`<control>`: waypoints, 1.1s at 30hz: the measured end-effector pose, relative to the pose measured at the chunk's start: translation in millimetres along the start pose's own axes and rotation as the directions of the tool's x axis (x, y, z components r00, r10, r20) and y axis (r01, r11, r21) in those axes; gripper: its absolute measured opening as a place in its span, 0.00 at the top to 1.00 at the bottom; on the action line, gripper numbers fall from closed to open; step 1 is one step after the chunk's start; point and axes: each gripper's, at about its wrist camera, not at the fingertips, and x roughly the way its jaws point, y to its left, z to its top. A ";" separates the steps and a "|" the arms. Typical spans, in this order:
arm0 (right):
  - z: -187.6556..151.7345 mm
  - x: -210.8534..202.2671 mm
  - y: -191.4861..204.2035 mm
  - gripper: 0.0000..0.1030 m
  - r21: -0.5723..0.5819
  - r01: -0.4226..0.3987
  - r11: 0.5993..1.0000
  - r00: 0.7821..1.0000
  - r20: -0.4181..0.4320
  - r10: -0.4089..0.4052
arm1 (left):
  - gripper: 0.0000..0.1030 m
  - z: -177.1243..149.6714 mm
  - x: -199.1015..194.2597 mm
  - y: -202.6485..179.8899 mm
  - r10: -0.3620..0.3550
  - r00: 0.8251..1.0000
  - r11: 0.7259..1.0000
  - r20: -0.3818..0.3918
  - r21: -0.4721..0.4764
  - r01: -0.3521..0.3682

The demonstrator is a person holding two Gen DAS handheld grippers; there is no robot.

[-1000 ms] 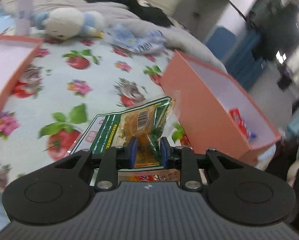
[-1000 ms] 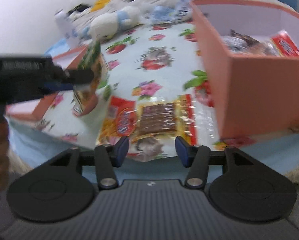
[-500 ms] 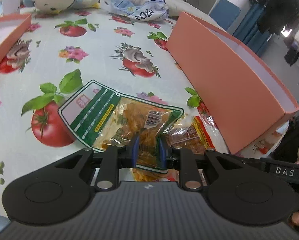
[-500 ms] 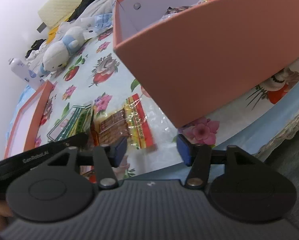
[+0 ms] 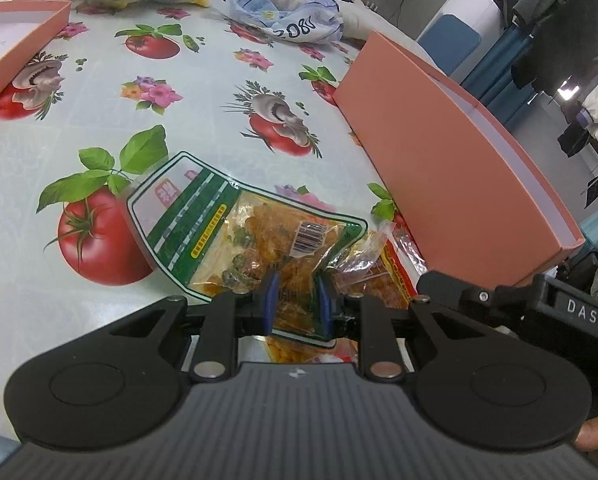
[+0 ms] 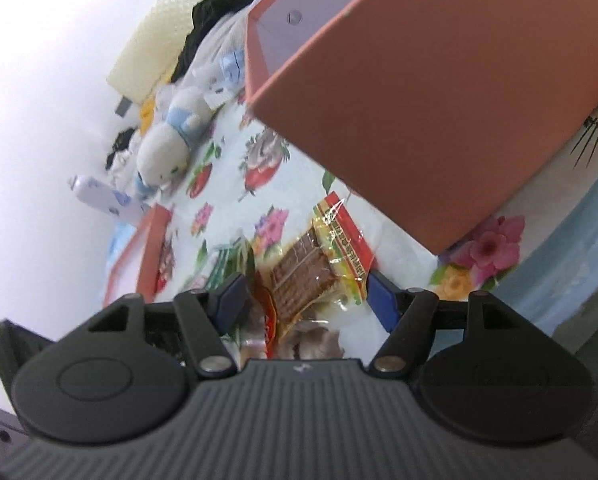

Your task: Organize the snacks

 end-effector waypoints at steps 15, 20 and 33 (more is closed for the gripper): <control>2.7 4.4 3.6 0.98 -0.069 0.201 0.977 0.979 0.046 -0.198 | 0.76 -3.3 -0.4 -0.6 0.007 1.000 1.000 0.019 -0.002 -0.007; 6.0 -4.8 19.6 0.97 -0.155 0.172 0.973 0.985 0.056 -0.165 | 0.78 0.3 -10.4 -10.5 0.069 0.997 0.998 0.031 0.006 -0.069; 33.6 -36.8 85.5 0.97 -0.304 0.070 0.950 0.996 0.068 -0.051 | 0.87 27.7 -68.6 -28.7 0.155 0.982 0.986 0.110 -0.085 -0.146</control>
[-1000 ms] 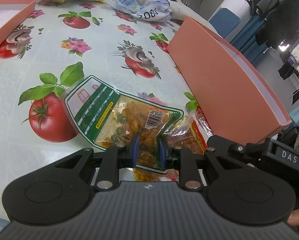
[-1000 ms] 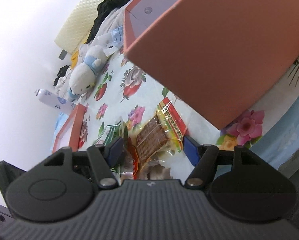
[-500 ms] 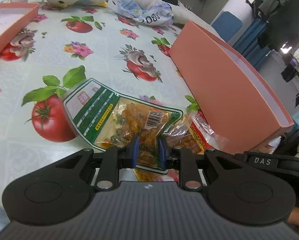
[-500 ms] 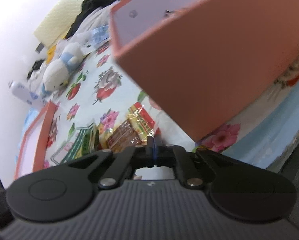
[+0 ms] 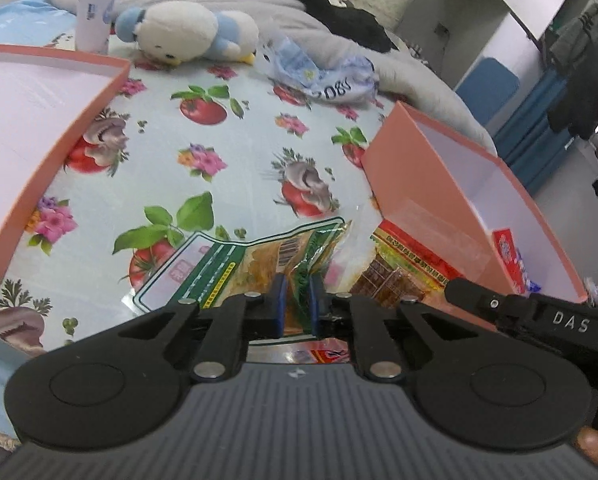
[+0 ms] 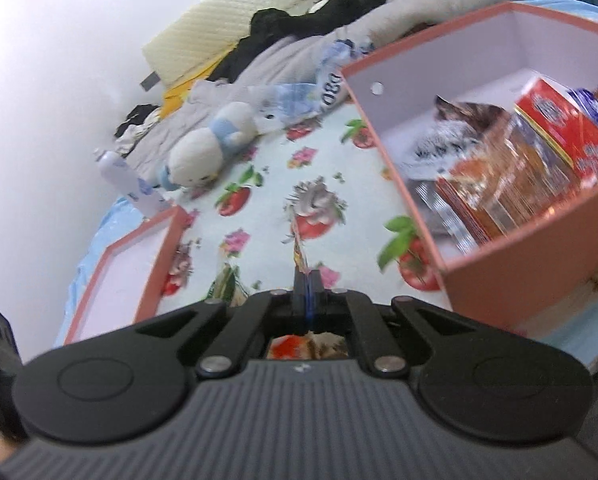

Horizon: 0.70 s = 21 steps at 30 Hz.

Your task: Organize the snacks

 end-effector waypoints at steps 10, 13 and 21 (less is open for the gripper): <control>38.6 -24.4 14.3 0.97 -0.093 -0.036 0.995 0.999 0.005 0.036 | 0.89 14.4 -9.8 -9.1 -0.038 0.999 0.998 0.013 -0.048 0.038; 46.8 -29.9 17.8 0.97 -0.123 -0.020 0.992 1.000 0.016 0.023 | 0.89 17.7 -13.0 -18.7 -0.034 0.999 0.999 0.025 -0.022 0.034; 6.7 -9.4 -7.8 0.71 -0.027 -0.001 1.000 0.998 -0.055 0.000 | 0.89 10.8 18.2 -24.9 -0.048 0.999 0.999 -0.011 0.021 0.049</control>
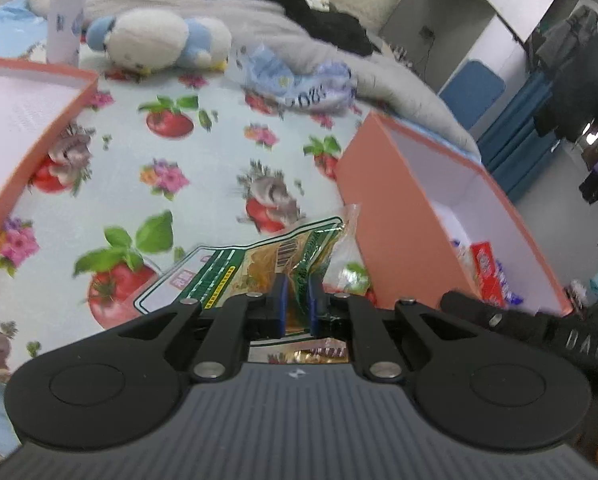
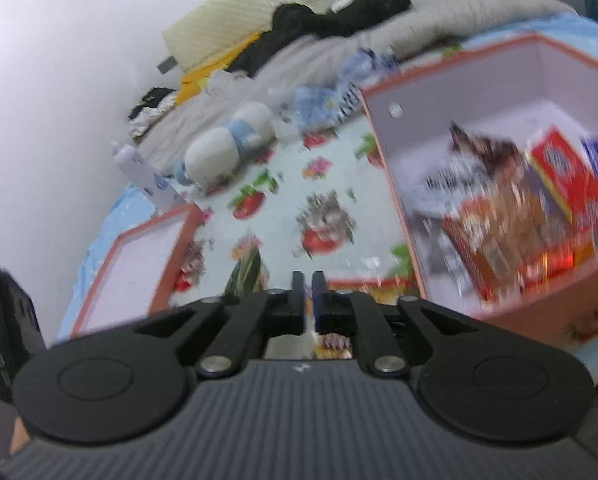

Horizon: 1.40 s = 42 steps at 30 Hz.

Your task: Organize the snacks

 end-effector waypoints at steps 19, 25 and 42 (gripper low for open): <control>-55.3 39.1 -85.7 0.51 0.462 -0.040 0.886 0.987 -0.117 0.106 | 0.89 -47.7 54.6 3.7 0.016 0.991 0.987 -0.129 0.159 0.005; -58.5 43.5 -93.0 0.51 0.518 -0.075 0.852 0.980 -0.120 0.159 | 0.89 -48.2 57.1 12.6 -0.011 0.991 0.993 -0.135 0.112 0.026; -54.6 45.7 -92.5 0.51 0.522 -0.154 0.839 0.972 -0.071 0.223 | 0.89 -48.3 56.5 23.7 -0.060 0.990 0.997 -0.129 0.047 0.067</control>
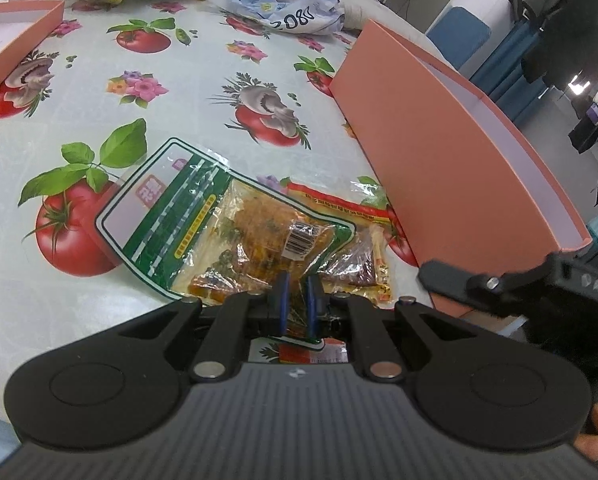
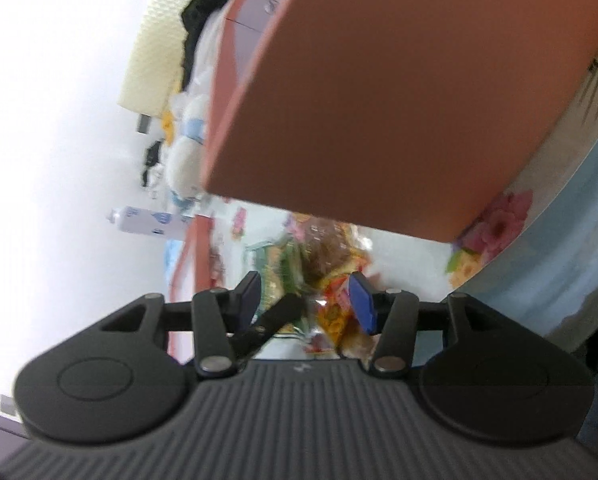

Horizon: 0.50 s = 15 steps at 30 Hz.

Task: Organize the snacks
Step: 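Carry the green-bordered packet over the box and open the left tool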

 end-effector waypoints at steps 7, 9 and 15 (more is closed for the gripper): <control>-2.0 1.0 -4.8 0.53 0.054 0.080 0.995 0.997 -0.027 -0.078 | 0.89 -0.1 0.1 1.9 -0.009 1.000 1.000 0.000 -0.001 0.009; -1.9 6.7 0.1 0.54 0.033 0.096 0.995 0.995 -0.033 -0.094 | 0.89 0.1 0.4 1.6 -0.007 1.000 1.000 0.001 -0.002 0.007; -8.7 31.4 6.6 0.98 0.000 0.126 0.992 0.987 -0.104 -0.126 | 0.89 -0.4 0.3 2.2 -0.008 1.000 1.000 0.002 -0.004 0.008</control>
